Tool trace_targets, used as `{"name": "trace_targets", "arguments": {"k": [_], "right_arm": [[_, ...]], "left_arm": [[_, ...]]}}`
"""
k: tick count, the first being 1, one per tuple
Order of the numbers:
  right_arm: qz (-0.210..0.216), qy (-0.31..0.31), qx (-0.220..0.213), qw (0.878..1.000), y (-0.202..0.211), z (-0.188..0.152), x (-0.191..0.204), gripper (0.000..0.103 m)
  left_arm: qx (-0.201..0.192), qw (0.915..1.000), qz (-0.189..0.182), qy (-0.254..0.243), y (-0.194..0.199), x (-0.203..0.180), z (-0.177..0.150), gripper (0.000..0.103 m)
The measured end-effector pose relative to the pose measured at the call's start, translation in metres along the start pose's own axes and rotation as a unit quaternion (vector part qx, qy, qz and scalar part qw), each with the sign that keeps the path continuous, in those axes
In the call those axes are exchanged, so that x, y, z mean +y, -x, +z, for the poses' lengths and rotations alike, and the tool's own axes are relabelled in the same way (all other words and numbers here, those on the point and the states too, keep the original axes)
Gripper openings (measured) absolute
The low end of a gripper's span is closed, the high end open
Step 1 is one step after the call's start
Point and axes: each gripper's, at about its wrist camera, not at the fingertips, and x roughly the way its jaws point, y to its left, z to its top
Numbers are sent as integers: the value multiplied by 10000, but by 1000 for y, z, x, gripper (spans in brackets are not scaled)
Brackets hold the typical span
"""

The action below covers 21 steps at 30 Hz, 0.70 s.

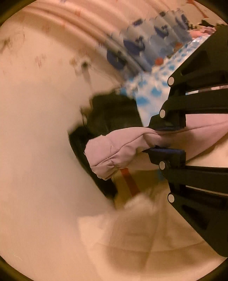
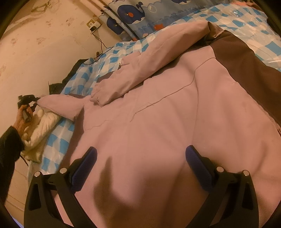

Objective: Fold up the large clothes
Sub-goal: 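Grasp the sleeve cuff with the left tool and fold it across the body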

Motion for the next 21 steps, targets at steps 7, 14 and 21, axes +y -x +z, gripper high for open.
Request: {"name": "trace_targets", "arguments": {"k": [7,14,21], "right_arm": [[289,224,-73,9993,17,48,14,97],[140,-14,-803,9967,46,103,-27,97],[347,-1061,-1212,9863,80,119,-84,97]], "left_arm": [[-132,9927,-1063,-546,77,-111,-12,12],[198,9668,-2140,-1384,127,-266,-88,12],[1230,9236,-2799,-2311,115,-386,-247,12]]}}
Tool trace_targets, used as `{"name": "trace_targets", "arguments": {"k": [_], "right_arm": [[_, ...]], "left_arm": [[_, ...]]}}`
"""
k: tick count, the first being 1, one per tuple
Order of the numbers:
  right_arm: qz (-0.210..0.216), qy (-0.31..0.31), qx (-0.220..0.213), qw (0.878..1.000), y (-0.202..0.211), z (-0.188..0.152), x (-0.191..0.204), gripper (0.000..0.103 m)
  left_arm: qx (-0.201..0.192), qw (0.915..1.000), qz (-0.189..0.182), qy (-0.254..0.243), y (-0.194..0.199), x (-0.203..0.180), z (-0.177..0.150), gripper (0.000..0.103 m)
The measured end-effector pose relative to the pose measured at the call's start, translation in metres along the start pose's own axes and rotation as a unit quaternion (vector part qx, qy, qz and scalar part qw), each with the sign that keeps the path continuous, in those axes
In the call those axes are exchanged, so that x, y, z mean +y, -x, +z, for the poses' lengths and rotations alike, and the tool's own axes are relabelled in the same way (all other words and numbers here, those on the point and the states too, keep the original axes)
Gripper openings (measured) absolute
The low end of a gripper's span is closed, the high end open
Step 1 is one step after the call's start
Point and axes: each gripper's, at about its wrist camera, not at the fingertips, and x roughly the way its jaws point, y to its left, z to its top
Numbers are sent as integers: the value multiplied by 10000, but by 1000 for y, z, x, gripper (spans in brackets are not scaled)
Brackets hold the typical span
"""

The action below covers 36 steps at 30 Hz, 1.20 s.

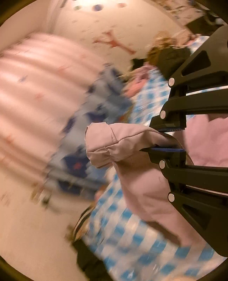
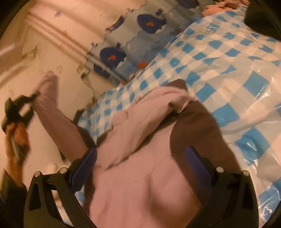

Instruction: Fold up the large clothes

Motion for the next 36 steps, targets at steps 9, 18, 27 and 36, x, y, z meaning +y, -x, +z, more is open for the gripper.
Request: {"name": "trace_targets", "arguments": {"k": [9,18,27,36], "right_arm": [[304,-912,-214,9951,19,20,-36,97],[445,-1463,-396,9874,30,26,-59,97],[192,338,-655,9971,31,47,15,97],[-945,1956,1049,9705,-152,74,49,97]], "left_arm": [[1803,9827,-50,-418,-163,-52,-157,12],[2855,9560,-53,-674,-206,-60,-231,50],[1585,9858,257,-499,-101,-12,-156,64],[1580,9762,1252,795,-87,166,-142,64]]}}
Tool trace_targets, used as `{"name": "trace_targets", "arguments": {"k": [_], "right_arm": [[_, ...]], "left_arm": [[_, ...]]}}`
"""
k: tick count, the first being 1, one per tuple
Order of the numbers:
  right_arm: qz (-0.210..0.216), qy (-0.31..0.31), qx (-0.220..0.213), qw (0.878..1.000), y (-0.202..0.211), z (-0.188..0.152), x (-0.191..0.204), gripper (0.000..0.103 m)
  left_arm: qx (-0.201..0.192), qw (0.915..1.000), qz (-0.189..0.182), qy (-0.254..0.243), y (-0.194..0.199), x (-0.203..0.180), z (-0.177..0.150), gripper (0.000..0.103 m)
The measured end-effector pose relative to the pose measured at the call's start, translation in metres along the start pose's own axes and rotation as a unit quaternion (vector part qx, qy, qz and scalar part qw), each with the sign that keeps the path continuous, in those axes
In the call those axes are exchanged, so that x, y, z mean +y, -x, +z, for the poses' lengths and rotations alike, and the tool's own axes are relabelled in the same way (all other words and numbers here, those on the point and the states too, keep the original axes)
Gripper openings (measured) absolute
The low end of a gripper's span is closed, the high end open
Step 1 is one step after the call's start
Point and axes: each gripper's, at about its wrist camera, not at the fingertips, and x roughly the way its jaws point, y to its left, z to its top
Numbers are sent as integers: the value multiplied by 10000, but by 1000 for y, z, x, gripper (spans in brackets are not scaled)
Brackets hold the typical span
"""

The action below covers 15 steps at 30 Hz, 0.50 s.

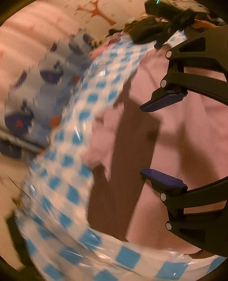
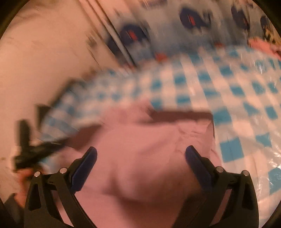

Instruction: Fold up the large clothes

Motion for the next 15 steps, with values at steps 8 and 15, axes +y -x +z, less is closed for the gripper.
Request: {"name": "trace_targets", "arguments": {"k": [8,15], "right_arm": [[-615,232,864,9941,-54,-16,-21,97],[-846,701,176,9938,-34,24,-7,97]], "left_arm": [[584,9977,317,-136,-52,17,-21,61],[-236,9965,693,-408,3,23,-6,66]]}}
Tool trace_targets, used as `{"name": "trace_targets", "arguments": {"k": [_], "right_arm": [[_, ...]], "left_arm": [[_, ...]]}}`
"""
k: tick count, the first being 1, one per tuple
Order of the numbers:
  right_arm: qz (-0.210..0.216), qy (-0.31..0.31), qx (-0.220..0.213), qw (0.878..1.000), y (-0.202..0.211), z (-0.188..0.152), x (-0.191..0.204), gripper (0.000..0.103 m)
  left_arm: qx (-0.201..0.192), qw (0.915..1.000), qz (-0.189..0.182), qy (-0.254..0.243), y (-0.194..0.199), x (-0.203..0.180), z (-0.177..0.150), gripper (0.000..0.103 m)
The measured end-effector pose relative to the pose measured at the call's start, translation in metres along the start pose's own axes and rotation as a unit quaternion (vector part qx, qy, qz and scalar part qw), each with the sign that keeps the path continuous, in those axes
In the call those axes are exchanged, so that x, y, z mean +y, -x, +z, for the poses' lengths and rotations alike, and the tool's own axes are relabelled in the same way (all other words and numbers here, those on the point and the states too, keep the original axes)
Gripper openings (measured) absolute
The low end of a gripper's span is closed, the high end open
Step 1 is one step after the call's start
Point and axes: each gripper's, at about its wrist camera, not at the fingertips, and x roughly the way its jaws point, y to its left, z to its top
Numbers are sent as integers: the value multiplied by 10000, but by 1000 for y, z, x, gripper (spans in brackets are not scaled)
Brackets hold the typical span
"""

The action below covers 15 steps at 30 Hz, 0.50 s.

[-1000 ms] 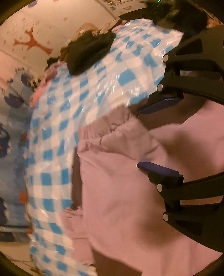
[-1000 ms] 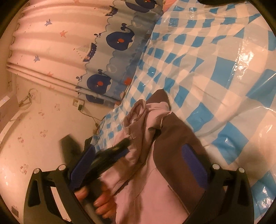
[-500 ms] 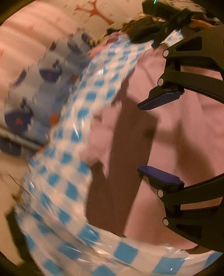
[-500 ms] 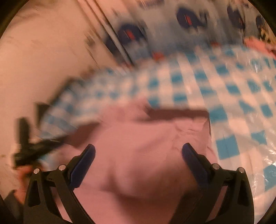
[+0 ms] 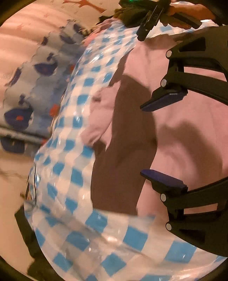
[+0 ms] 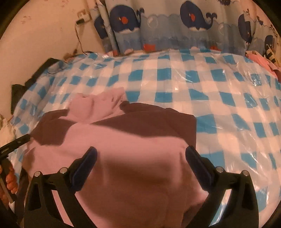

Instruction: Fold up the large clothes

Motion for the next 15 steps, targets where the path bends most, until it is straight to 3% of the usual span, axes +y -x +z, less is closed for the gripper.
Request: {"name": "trace_targets", "arguments": {"k": [2,4,7,9,12,15], "right_arm": [[-307,34,542,9981,-43,-2,-6,97],[-166,-50,1049,9943,-82,-12,-10,98],[-148,-68,1130,9935,-84,-6,-11,98],[181,-66,1085,9939,-61,-1,-17,97],[1026,-315,826,9908,9,-12,-38,97],[1446,-540,899,9839,85,-61,-66,97]], "left_arm": [[389,9985,-55,378,-24,22,-1,66],[719,9956,-272,533,-51,35,-10,66],[831,9960,-72,327,-57,29,-15,66],[912,9953,-139,282,-42,29,-13,66],[903,9952,-354,102,23,42,-24,67],[844,9960,-291,58,89,70,-56,82]]}}
